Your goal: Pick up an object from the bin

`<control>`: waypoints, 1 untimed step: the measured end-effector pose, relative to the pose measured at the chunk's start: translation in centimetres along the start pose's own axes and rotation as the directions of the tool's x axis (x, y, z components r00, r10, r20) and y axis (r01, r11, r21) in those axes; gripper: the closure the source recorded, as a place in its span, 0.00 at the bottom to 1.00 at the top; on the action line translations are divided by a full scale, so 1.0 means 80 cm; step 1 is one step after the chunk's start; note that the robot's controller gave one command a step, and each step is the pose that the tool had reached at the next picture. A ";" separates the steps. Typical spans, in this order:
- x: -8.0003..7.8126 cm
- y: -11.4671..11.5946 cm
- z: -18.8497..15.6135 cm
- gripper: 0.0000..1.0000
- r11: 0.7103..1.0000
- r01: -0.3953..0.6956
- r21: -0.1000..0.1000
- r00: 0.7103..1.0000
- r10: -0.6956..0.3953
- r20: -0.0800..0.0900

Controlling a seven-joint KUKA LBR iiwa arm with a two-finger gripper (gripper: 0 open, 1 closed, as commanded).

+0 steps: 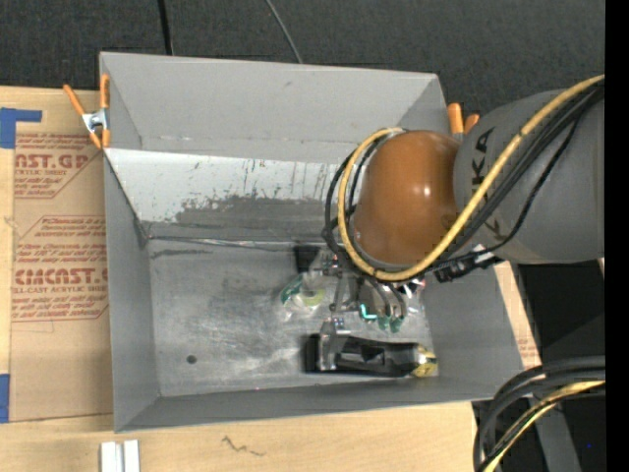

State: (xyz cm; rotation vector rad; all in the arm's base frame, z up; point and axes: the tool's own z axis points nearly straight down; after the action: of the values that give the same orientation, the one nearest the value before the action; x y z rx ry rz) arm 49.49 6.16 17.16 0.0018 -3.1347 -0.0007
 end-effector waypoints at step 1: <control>-0.002 0.000 -0.004 0.00 1.000 -0.001 0.000 1.000 0.001 0.007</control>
Offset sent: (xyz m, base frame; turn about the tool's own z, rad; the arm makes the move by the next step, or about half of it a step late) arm -0.0020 -0.0671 -0.1016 -0.1233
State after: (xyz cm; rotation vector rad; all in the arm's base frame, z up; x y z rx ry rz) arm 49.67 6.13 17.46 0.0006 -3.1418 -0.0014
